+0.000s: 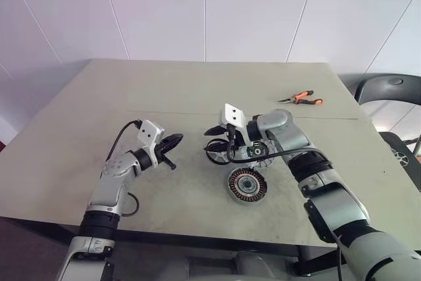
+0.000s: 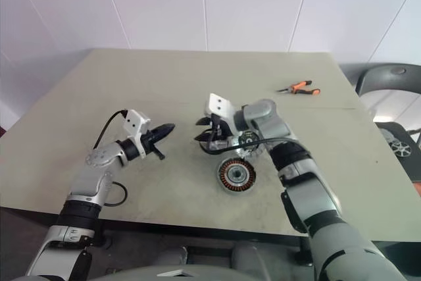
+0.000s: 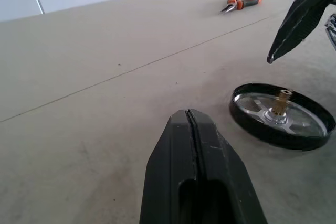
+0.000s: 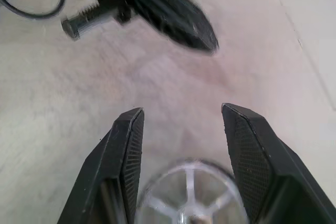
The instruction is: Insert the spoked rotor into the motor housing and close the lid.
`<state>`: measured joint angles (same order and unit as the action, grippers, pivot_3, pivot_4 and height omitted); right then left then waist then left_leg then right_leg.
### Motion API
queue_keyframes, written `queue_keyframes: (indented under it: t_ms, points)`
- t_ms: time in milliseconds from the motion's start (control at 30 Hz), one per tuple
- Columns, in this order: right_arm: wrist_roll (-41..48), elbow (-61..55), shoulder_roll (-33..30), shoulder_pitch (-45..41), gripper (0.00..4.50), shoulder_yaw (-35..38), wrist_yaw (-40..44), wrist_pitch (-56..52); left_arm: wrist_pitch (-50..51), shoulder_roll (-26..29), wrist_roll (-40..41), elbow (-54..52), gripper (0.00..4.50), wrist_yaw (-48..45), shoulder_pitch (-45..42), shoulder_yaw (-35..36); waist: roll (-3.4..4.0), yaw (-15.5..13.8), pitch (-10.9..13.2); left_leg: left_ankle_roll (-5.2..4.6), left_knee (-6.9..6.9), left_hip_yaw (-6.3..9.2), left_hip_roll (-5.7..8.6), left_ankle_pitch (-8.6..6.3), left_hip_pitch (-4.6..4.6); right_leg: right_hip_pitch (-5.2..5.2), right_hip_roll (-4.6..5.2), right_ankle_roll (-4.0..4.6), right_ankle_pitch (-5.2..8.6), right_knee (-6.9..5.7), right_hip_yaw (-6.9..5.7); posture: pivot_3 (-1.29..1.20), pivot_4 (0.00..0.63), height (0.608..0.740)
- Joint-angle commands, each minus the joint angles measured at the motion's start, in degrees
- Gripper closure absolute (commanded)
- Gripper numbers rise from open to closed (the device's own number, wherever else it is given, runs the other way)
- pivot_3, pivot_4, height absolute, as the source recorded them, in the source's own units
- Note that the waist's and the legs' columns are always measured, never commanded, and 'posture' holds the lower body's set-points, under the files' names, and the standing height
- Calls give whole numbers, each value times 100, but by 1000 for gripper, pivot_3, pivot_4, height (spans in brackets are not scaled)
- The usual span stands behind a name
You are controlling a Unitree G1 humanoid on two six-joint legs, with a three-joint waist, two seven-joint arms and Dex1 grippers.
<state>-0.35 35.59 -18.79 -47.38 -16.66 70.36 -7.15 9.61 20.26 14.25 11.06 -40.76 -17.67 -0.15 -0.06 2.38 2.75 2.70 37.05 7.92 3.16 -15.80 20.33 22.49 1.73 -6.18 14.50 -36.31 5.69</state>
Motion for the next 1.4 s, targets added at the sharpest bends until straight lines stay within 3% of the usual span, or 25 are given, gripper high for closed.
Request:
queue_keyframes:
  t_ms: [33, 233, 333, 500, 533, 767, 1000, 1267, 1400]
  points:
    - [-431, -54, -135, -48, 2062, -189, -400, 212, -125, 10, 21, -54, 4500, 19, -72, 88, 1, 12, 1, 0, 0, -2, 0, 0, 0, 1, 0, 0, 0, 0, 0, 0, 0, 740]
    - [-734, 241, -82, -85, 2062, -323, -761, 420, -148, -51, -1, 17, 4500, 6, -167, 32, 1, 17, 1, 0, -2, -13, -3, 0, -2, 4, -7, 0, 0, -3, 1, 0, 0, 740]
    - [-716, 211, -54, -20, 2579, -343, -699, 378, -158, -65, -9, 26, 4500, 8, -156, 23, 1, 17, 0, 0, -2, -8, -3, 0, 0, 3, -4, 0, 0, -2, 1, 0, 0, 740]
    - [-763, 183, -28, 51, 4309, -412, -677, 393, -151, -60, -12, 3, 4500, 14, -133, 29, 1, 16, 0, 0, -1, -5, -2, 0, -1, 1, -4, 0, 0, -1, 1, 0, 0, 740]
    - [-756, 165, -24, 59, 4487, -414, -672, 389, -149, -56, -13, -3, 4500, 16, -126, 31, 0, 19, 0, 0, -1, -5, -2, 0, -3, 0, -4, 0, 0, -2, 1, 0, 0, 740]
    - [-688, 129, 45, 54, 4487, -345, -754, 392, -160, -41, -19, -17, 4500, 36, -102, 48, 0, 22, 0, 0, 0, -5, -3, 0, -10, -6, -5, 0, 0, -2, 1, 0, 0, 740]
    - [290, -91, 394, -101, 4487, 454, -739, -77, -174, -35, -18, -2, 4500, 48, -109, 56, 0, 19, 0, 0, -1, 0, -4, 0, -3, 1, -6, 0, 0, -4, 1, 0, 0, 740]
    - [653, -72, 489, -104, 4487, 727, -835, -390, -221, -35, -40, 42, 4500, 76, -155, 59, 0, 13, 0, 0, -2, 0, -2, 0, 1, 3, -4, 0, 0, -2, 1, 0, 0, 740]
    - [1429, -392, 578, -130, 4487, 1146, -532, -1079, -249, -40, -40, 79, 4500, 74, -167, 50, 1, 19, 1, 0, -3, 0, -3, 0, 1, 5, -4, 0, 0, -2, 1, 0, 0, 740]
